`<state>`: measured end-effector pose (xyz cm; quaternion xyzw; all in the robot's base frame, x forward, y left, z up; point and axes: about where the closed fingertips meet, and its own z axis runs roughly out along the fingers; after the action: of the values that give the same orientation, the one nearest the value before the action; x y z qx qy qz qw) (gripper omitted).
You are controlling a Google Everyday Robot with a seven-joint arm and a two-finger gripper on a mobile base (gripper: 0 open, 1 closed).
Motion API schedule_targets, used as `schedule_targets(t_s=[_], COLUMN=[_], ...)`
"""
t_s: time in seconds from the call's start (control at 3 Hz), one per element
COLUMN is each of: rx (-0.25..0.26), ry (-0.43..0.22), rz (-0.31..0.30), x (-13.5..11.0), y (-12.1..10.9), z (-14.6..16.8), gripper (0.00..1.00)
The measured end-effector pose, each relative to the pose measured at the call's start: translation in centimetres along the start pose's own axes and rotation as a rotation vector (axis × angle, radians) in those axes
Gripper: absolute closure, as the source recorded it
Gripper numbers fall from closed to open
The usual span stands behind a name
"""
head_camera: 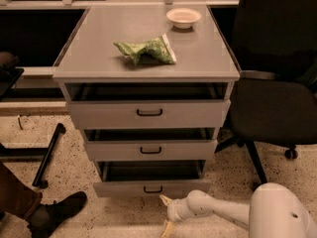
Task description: Close bottom drawer
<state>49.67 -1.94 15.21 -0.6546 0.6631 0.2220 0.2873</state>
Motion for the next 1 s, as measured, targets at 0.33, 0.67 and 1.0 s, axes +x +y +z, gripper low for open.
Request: schedule_targets(t_s=[0.33, 0.67, 1.0], rx=[0.065, 0.096, 0.13], ry=[0.001, 0.018, 0.016], rz=[-0.062, -0.109, -0.145], x=[-4.0, -5.8, -7.4], y=[-6.6, -10.8, -13.4], z=[-1.6, -2.6, -3.4], gripper=[0.0, 0.0, 0.0])
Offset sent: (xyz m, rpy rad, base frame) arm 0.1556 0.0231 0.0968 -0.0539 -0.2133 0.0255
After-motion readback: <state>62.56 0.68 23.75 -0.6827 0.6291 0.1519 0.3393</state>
